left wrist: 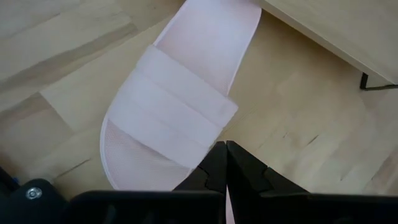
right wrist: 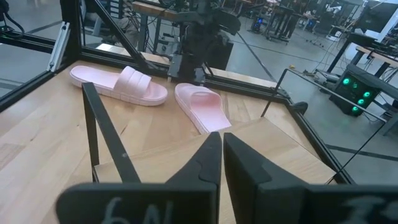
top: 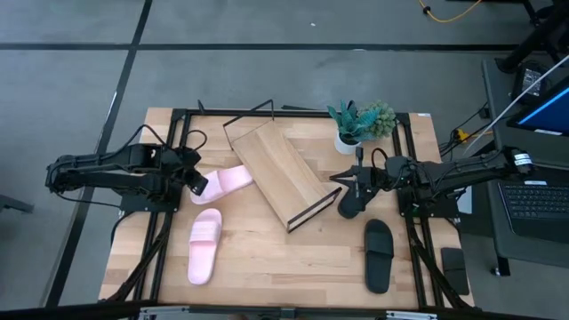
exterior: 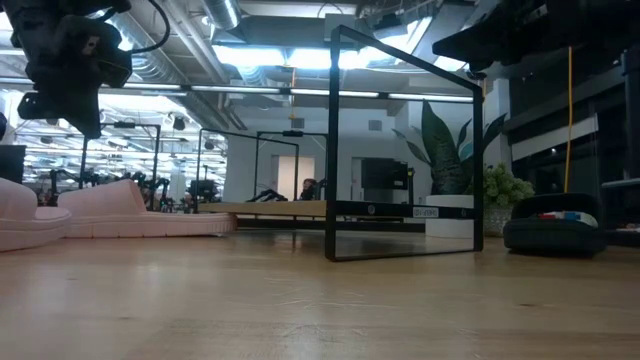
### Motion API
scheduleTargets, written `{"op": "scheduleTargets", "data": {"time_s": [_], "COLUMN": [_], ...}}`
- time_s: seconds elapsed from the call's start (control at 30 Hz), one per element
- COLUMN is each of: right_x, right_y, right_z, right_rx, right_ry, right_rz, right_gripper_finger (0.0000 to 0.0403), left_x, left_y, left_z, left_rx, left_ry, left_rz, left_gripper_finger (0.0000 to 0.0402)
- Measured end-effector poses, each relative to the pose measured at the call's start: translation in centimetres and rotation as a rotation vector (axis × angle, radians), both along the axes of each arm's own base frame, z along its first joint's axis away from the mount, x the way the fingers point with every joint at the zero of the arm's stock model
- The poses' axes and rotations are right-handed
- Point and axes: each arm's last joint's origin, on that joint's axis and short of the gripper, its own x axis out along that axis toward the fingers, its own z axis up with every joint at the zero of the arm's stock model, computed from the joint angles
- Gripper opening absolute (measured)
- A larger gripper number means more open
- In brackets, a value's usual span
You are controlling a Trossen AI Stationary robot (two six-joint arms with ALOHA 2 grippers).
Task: Pick and place slides into the shelf
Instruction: Put the top pink slide on the shelf
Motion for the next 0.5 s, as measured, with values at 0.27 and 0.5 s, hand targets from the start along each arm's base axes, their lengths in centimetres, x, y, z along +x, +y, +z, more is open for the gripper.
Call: {"op": "scheduleTargets", "data": {"time_s": [0.27,0.5], "right_x": [0.0,0.0], "right_y": [0.0,0.0], "right_z": [0.0,0.0], "right_rx": [0.000,0.001], "right_ry": [0.000,0.000], "right_rz": [0.000,0.000], "right_gripper_finger": [0.0021,0.0021], "left_x": [0.0,0.1], "left_y": [0.0,0.0], "left_z": [-1.8,-2.8], "left_rx": [-0.004,-0.021], "left_ry": [0.046,0.046], "left_rz": [0.003,-0.006], "left_gripper_finger": [0.0000,0.0014]}}
